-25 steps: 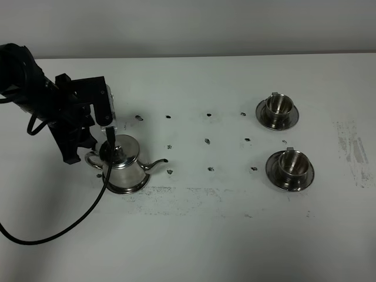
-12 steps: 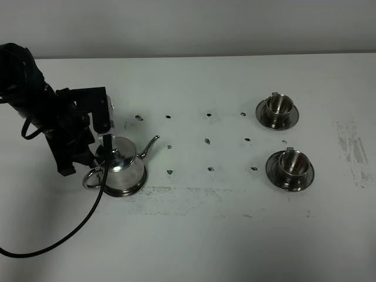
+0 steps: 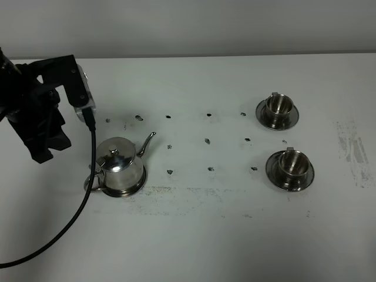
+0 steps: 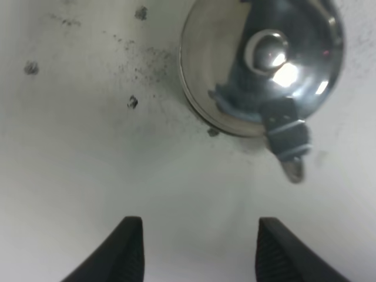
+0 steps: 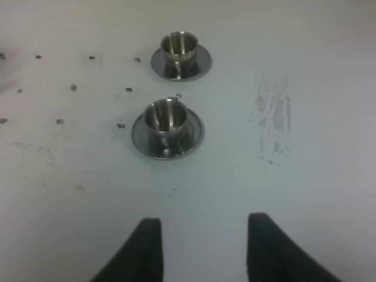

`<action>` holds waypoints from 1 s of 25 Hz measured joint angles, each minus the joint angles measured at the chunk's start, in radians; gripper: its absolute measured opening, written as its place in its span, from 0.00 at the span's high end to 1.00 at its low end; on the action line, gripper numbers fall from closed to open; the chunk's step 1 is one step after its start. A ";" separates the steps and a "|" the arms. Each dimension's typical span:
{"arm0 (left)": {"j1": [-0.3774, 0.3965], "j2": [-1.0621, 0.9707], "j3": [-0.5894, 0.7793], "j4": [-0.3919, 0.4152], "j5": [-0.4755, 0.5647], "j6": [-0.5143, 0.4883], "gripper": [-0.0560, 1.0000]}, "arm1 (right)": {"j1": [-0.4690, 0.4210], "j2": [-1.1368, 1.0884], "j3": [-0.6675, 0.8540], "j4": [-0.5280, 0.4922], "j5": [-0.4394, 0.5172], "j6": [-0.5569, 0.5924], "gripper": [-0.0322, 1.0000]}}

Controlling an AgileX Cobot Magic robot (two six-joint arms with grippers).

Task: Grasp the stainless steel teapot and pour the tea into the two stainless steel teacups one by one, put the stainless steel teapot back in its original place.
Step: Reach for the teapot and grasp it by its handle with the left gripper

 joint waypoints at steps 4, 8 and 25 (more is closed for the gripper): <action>-0.015 -0.061 0.002 0.005 0.056 -0.130 0.54 | 0.000 0.000 0.000 0.000 0.000 0.000 0.65; -0.053 -0.150 0.097 0.003 0.040 -0.156 0.54 | 0.000 0.000 0.000 0.000 0.000 0.000 0.65; -0.043 -0.089 0.216 0.002 -0.088 -0.407 0.54 | 0.000 0.000 0.000 0.000 0.000 0.001 0.65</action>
